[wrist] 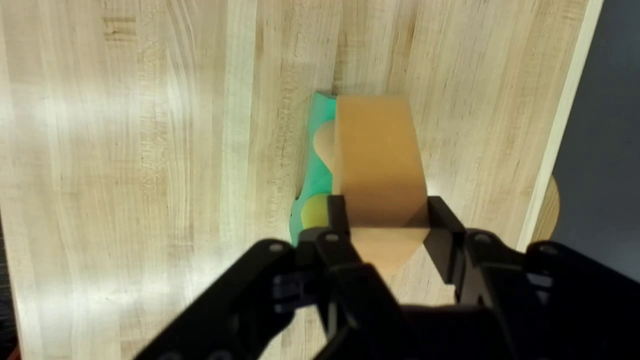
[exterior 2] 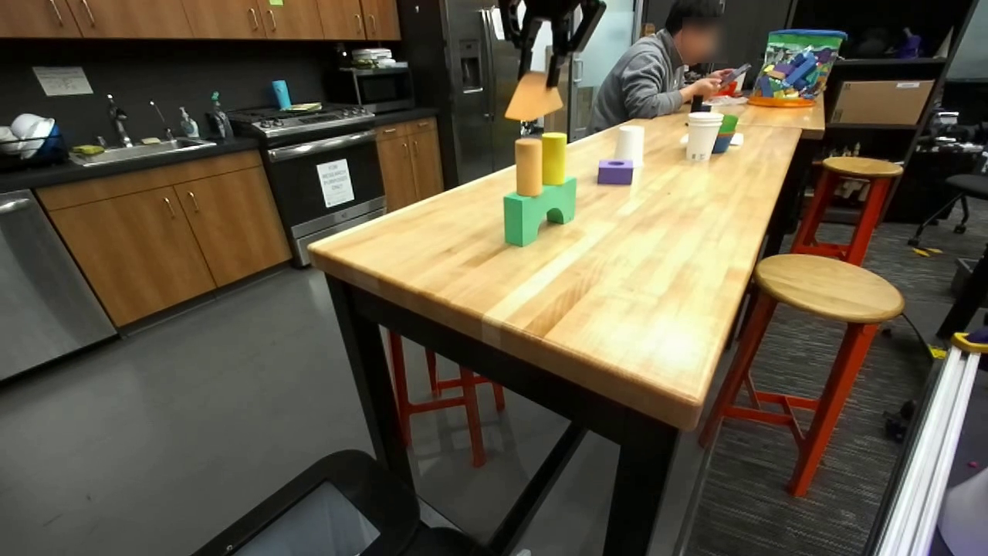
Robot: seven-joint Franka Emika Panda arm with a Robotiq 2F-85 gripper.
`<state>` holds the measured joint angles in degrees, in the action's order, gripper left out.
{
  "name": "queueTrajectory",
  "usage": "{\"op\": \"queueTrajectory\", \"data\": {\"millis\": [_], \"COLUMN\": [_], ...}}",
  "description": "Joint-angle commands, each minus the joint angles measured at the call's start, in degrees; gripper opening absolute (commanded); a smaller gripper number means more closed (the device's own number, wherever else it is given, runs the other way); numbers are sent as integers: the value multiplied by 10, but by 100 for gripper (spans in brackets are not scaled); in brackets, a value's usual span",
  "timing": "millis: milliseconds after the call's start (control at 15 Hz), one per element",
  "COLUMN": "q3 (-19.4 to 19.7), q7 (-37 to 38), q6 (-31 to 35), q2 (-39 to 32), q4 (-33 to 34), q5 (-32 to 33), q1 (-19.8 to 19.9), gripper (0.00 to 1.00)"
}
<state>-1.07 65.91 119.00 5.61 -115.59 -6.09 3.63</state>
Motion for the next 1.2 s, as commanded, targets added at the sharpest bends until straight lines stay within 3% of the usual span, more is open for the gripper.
{"op": "queueTrajectory", "data": {"millis": [0,533,1133], "q3": [9,17,18], "q7": [14,25,106], "q6": [3,31,78], "q2": [1,-2,-15], "q4": [1,-4,-9], "q5": [2,-12,-9], "q1": [-1,0,-1], "gripper": [16,16,16]}}
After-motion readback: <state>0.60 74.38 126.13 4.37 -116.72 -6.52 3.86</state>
